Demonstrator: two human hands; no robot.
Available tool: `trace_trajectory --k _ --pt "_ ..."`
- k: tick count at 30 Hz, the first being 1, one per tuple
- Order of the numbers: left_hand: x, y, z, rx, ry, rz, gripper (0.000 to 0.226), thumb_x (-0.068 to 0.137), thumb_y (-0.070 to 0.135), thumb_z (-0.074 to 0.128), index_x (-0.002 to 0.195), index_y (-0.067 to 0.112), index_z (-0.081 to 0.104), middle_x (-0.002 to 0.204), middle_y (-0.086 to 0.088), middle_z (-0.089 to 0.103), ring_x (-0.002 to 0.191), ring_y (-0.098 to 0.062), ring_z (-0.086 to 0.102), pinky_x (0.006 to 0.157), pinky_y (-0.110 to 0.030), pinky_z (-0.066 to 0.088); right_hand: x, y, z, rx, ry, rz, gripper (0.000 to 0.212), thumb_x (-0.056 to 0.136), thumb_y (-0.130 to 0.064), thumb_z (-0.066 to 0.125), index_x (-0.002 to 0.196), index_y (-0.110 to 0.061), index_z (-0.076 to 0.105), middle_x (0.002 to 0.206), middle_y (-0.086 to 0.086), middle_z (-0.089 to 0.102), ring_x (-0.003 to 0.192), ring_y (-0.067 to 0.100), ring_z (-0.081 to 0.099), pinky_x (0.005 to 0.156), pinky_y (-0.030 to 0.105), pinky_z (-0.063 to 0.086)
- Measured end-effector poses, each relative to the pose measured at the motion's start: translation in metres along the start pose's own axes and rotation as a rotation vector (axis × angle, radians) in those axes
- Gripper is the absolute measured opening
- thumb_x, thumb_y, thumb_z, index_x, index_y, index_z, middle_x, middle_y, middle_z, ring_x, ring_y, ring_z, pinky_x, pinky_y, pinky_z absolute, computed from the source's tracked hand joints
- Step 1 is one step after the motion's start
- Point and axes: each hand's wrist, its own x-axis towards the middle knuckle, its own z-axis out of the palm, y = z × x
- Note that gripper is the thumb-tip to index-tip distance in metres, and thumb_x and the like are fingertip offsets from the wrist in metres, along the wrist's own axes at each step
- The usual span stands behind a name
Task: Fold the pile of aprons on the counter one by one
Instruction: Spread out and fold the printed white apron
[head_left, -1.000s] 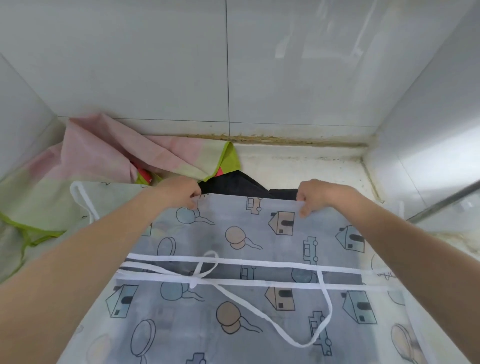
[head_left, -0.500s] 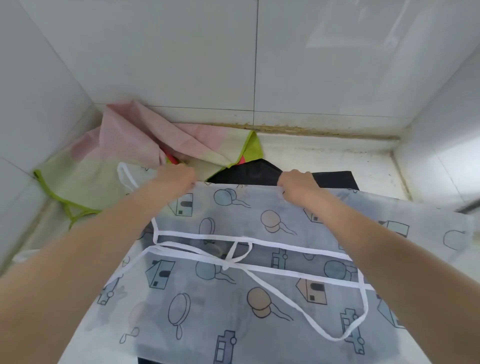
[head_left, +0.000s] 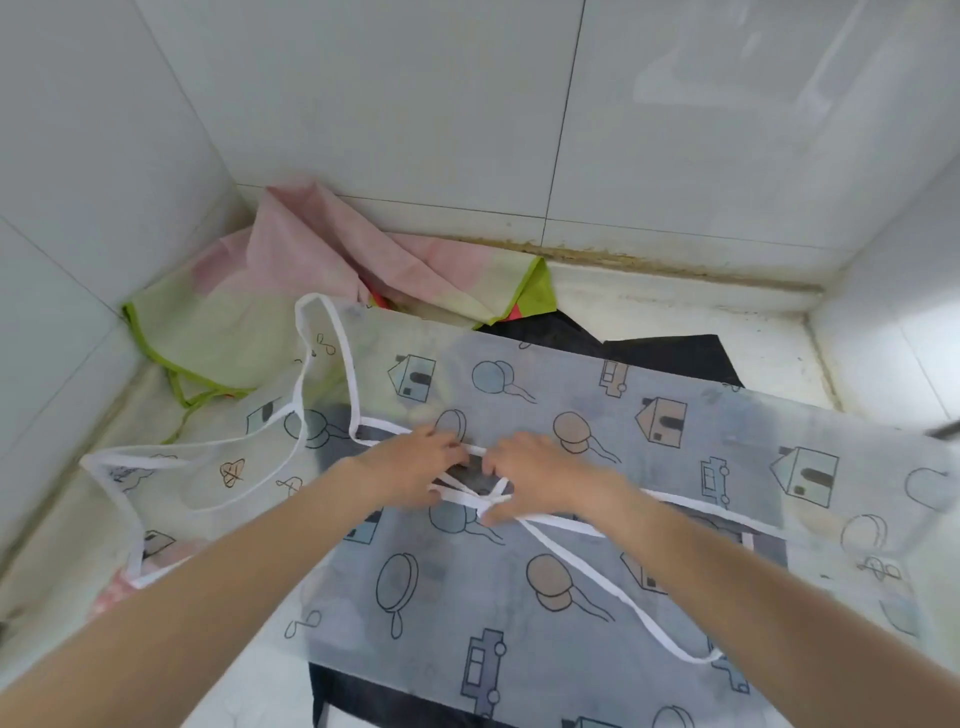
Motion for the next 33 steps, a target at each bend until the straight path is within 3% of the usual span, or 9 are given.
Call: trace_trajectory --k 4,7,10,13,17,19,22,26,33 --pt "0.003 0.001 0.001 -0.011 -0.015 -0.089 0.043 0.090 0.023 0.058 0.130 0.013 0.044 0.128 -0.008 0.039 0.118 -0.024 0.038 0.094 -0.036 0.042 0.000 -0.004 0.025 -0.202 0.115 0.001 0.028 0.092 -0.017 0.047 0.119 -0.009 0.051 0.118 0.011 0.055 0.116 0.027 0.040 0.094 0.036 0.030" --pt "0.008 0.007 -0.003 0.034 -0.039 -0.139 0.037 0.091 0.022 0.057 0.125 0.010 0.049 0.124 -0.009 0.043 0.117 -0.025 0.040 0.092 -0.034 0.040 -0.009 0.006 0.003 0.250 0.094 0.077 0.021 0.094 -0.018 0.049 0.105 -0.009 0.065 0.092 0.004 0.063 0.085 0.018 0.056 0.068 0.023 0.039" --pt "0.012 0.007 -0.003 0.036 -0.028 -0.160 0.028 0.092 0.020 0.055 0.118 0.008 0.054 0.119 -0.010 0.045 0.114 -0.026 0.043 0.088 -0.031 0.039 -0.031 0.020 -0.035 0.548 0.214 0.147 0.017 0.094 -0.021 0.056 0.095 -0.012 0.070 0.057 -0.007 0.056 0.052 0.001 0.049 0.057 0.013 0.037" --pt "0.014 0.007 0.001 0.057 -0.030 -0.177 0.028 0.097 0.019 0.048 0.121 0.007 0.055 0.113 -0.008 0.050 0.108 -0.024 0.048 0.085 -0.030 0.040 -0.061 0.037 -0.063 0.825 0.160 0.214 0.013 0.090 -0.009 0.059 0.102 -0.013 0.064 0.056 0.000 0.053 0.043 0.009 0.044 0.050 0.017 0.042" --pt "0.014 -0.005 0.007 0.123 -0.109 -0.250 0.026 0.097 0.009 0.044 0.118 0.003 0.058 0.111 -0.009 0.056 0.103 -0.025 0.057 0.089 -0.032 0.046 -0.104 0.067 -0.088 0.602 -0.061 0.326 0.015 0.090 -0.012 0.061 0.076 -0.008 0.064 0.053 0.001 0.049 0.038 0.010 0.033 0.045 0.022 0.033" --pt "0.013 -0.009 0.009 0.124 -0.109 -0.257 0.025 0.097 0.007 0.043 0.117 0.003 0.057 0.118 -0.011 0.055 0.108 -0.027 0.055 0.092 -0.035 0.046 -0.119 0.081 -0.091 0.588 -0.074 0.415 0.016 0.092 -0.012 0.058 0.081 -0.006 0.068 0.048 -0.003 0.045 0.037 0.009 0.028 0.044 0.020 0.027" --pt "0.011 -0.006 0.007 0.093 -0.087 -0.238 0.024 0.096 0.010 0.043 0.115 0.008 0.057 0.116 -0.010 0.055 0.107 -0.026 0.055 0.088 -0.035 0.046 -0.120 0.090 -0.074 0.294 -0.142 0.500 0.016 0.092 -0.016 0.055 0.084 -0.009 0.068 0.053 -0.006 0.054 0.045 0.009 0.040 0.054 0.022 0.036" --pt "0.003 -0.011 -0.001 -0.017 0.006 -0.146 0.020 0.094 0.021 0.050 0.112 0.014 0.051 0.117 -0.005 0.053 0.106 -0.023 0.050 0.088 -0.034 0.044 -0.092 0.088 -0.033 -0.166 -0.367 0.580 0.034 0.091 -0.020 0.057 0.118 0.000 0.057 0.103 0.006 0.060 0.087 0.021 0.056 0.076 0.029 0.047" --pt "-0.022 -0.036 -0.016 -0.033 0.191 -0.237 0.036 0.096 0.028 0.045 0.129 0.014 0.046 0.130 -0.004 0.050 0.117 -0.022 0.046 0.099 -0.035 0.037 -0.017 0.001 -0.041 0.035 -0.015 0.151 0.048 0.095 -0.035 0.051 0.136 -0.011 0.041 0.134 0.008 0.045 0.121 0.026 0.045 0.087 0.028 0.037"
